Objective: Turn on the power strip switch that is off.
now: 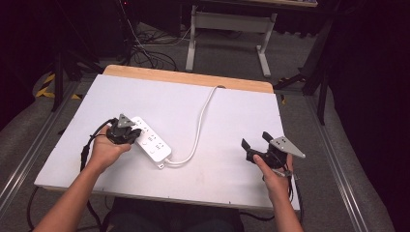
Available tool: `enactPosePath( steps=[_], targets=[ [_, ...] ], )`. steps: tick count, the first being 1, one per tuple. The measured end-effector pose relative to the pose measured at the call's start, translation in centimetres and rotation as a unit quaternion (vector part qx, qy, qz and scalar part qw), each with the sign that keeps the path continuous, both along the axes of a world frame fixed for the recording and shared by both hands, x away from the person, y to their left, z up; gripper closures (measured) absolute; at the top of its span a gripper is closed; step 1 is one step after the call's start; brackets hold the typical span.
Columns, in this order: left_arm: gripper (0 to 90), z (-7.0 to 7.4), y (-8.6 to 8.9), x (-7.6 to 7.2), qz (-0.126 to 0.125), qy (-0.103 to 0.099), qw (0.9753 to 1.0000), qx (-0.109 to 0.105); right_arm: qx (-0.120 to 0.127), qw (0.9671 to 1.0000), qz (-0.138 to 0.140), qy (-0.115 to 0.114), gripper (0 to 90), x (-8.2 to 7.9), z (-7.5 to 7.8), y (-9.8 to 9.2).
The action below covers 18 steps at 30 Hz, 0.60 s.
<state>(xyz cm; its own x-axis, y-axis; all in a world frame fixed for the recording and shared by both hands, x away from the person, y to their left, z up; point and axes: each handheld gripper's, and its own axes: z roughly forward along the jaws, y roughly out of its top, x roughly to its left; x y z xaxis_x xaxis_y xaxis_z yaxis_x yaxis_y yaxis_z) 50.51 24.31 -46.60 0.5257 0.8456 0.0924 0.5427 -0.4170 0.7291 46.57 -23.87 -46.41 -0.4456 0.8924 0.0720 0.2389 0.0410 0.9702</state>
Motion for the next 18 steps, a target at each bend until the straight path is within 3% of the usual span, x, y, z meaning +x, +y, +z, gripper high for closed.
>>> enactPosePath(
  steps=[18],
  targets=[
    [90.0, 0.03, 0.04, 0.04, 0.003, 0.003, 1.0000, -0.005, 0.000, 1.0000, 0.000, 0.001, 10.4, -0.02, 0.00, -0.02]
  ],
)
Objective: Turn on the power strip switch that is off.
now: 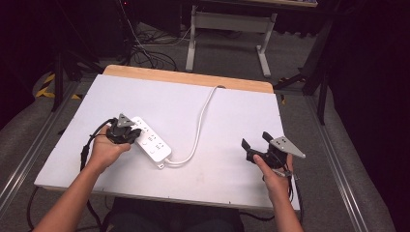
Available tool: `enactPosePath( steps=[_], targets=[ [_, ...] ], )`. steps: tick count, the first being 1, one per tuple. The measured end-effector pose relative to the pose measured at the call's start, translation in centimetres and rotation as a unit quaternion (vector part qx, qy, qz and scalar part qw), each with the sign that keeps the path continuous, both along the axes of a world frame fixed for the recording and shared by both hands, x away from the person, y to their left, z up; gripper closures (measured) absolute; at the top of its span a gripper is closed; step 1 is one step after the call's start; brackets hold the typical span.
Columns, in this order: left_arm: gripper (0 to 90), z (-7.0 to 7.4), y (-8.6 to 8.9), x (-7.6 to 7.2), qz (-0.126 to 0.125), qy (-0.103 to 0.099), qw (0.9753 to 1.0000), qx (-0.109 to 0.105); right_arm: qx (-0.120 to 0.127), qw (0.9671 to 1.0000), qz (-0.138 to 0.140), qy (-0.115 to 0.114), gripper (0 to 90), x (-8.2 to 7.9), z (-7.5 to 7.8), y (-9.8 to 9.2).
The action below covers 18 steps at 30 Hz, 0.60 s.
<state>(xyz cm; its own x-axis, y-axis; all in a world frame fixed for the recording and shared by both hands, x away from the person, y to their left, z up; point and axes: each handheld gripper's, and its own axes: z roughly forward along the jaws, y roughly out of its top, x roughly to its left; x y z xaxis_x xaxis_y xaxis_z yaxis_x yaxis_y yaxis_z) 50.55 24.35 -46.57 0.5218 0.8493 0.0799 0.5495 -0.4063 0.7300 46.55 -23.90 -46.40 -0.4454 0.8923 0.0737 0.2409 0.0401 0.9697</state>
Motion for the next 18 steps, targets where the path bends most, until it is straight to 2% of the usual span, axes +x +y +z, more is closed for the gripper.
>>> enactPosePath(
  steps=[10, 12, 14, 15, 18],
  targets=[
    [90.0, 0.01, -0.02, 0.00, 0.007, 0.003, 0.9999, -0.011, 0.002, 1.0000, 0.000, 0.002, 10.4, 0.06, -0.06, 0.01],
    [90.0, 0.08, -0.18, -0.03, 0.009, -0.002, 1.0000, 0.001, 0.002, 1.0000, -0.001, 0.002, 10.4, 0.08, -0.07, 0.02],
    [90.0, 0.17, -0.26, 0.02, 0.008, 0.002, 1.0000, 0.005, 0.002, 1.0000, 0.000, 0.002, 10.4, 0.09, -0.07, 0.04],
    [90.0, 0.22, -0.31, -0.02, 0.008, -0.004, 0.9999, 0.006, 0.001, 1.0000, 0.000, 0.001, 10.4, 0.09, -0.08, 0.05],
    [90.0, 0.27, -0.40, 0.01, 0.008, 0.001, 1.0000, 0.005, -0.001, 1.0000, 0.001, 0.001, 10.5, 0.10, -0.09, 0.09]
  ],
)
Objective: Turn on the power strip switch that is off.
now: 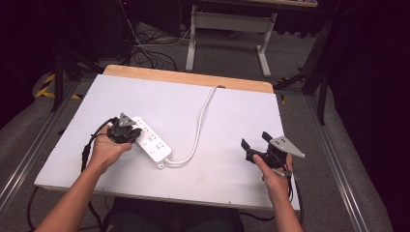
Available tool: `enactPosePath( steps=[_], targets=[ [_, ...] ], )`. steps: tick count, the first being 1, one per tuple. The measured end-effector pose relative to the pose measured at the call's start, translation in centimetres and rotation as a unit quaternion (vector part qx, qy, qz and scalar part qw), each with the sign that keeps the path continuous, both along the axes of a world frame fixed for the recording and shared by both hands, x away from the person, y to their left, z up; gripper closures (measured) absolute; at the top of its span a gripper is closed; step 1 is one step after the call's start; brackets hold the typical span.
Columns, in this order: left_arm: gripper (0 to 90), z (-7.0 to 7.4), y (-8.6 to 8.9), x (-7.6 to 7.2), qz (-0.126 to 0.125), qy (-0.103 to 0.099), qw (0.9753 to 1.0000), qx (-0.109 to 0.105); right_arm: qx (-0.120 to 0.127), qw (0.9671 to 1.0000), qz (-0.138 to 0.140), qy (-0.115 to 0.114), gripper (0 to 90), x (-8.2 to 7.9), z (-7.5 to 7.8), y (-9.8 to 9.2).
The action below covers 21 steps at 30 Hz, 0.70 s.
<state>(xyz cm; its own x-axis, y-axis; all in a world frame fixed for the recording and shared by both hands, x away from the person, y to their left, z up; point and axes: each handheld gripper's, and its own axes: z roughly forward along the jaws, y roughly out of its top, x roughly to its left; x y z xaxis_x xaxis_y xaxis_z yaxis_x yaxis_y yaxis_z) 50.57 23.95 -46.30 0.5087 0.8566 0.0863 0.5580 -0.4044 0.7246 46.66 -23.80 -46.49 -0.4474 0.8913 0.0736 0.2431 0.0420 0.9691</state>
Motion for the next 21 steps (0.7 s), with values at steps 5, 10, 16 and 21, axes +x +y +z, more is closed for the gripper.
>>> enactPosePath(
  steps=[5, 10, 16, 21],
  targets=[
    [90.0, -0.04, 0.06, 0.00, -0.001, -0.002, 1.0000, -0.001, 0.000, 1.0000, 0.000, 0.000, 10.5, 0.04, 0.00, -0.01],
    [90.0, -0.09, -0.07, -0.05, -0.001, -0.007, 1.0000, 0.002, 0.002, 1.0000, -0.001, -0.001, 10.6, -0.01, 0.03, 0.00],
    [90.0, -0.19, 0.28, 0.08, -0.002, -0.006, 0.9999, -0.014, 0.001, 1.0000, 0.000, -0.001, 10.5, -0.02, 0.03, -0.03],
    [90.0, -0.32, 0.80, 0.11, 0.004, -0.016, 0.9989, -0.044, 0.001, 1.0000, 0.000, 0.000, 10.6, 0.02, 0.02, 0.00]
  ],
)
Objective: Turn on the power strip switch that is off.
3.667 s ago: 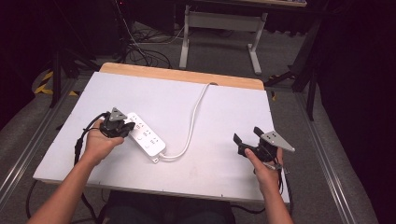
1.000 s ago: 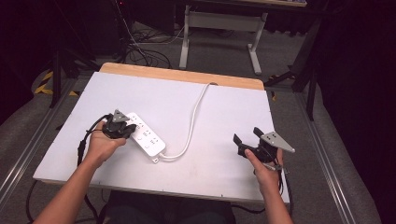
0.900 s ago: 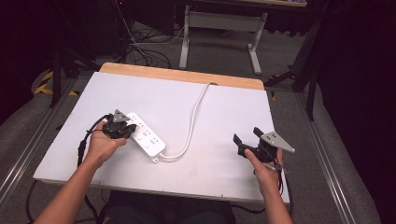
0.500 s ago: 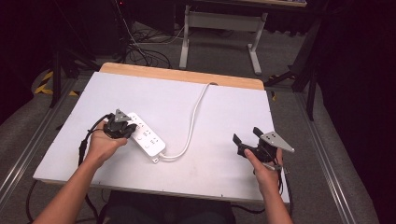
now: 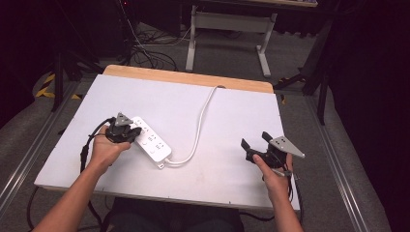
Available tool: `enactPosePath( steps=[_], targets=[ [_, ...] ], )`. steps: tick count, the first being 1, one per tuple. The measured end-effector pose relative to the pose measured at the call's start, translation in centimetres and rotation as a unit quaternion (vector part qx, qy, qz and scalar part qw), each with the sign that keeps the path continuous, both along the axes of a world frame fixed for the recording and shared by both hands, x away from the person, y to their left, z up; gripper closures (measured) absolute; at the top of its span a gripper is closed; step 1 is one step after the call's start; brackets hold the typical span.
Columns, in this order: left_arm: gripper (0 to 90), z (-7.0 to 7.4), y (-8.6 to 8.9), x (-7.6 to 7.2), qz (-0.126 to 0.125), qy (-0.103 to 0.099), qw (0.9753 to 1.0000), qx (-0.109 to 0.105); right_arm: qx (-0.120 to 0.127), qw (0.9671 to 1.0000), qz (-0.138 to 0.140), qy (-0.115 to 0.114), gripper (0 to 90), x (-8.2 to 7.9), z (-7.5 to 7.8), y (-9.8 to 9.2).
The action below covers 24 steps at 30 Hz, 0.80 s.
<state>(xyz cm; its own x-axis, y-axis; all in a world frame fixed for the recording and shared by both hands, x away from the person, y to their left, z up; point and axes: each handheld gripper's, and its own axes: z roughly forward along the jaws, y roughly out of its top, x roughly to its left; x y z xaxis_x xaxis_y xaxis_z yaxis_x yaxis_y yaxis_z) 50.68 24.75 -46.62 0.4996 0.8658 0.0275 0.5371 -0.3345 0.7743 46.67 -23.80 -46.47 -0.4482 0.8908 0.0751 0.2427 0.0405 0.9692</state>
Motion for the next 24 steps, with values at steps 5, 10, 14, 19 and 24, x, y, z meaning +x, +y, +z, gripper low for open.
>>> enactPosePath(
  steps=[5, 10, 14, 19, 24],
  targets=[
    [90.0, 0.6, 0.6, -0.2, 0.024, -0.029, 0.9991, -0.022, -0.001, 1.0000, 0.000, 0.000, 10.7, 0.1, 0.0, 0.0],
    [90.0, 1.0, 1.0, -0.5, 0.034, -0.046, 0.9976, -0.038, 0.001, 1.0000, 0.001, -0.003, 10.9, 0.0, 0.1, 0.0],
    [90.0, 1.3, 1.1, -0.7, 0.041, -0.058, 0.9964, -0.047, 0.003, 1.0000, 0.000, -0.002, 10.9, 0.0, 0.1, -0.1],
    [90.0, 1.8, 1.4, -1.0, 0.054, -0.067, 0.9946, -0.058, 0.001, 1.0000, 0.001, -0.002, 10.9, 0.0, 0.1, 0.0],
    [90.0, 2.5, 1.9, -1.5, 0.065, -0.093, 0.9909, -0.072, 0.003, 1.0000, 0.000, -0.002, 10.9, 0.0, 0.1, 0.0]
  ],
)
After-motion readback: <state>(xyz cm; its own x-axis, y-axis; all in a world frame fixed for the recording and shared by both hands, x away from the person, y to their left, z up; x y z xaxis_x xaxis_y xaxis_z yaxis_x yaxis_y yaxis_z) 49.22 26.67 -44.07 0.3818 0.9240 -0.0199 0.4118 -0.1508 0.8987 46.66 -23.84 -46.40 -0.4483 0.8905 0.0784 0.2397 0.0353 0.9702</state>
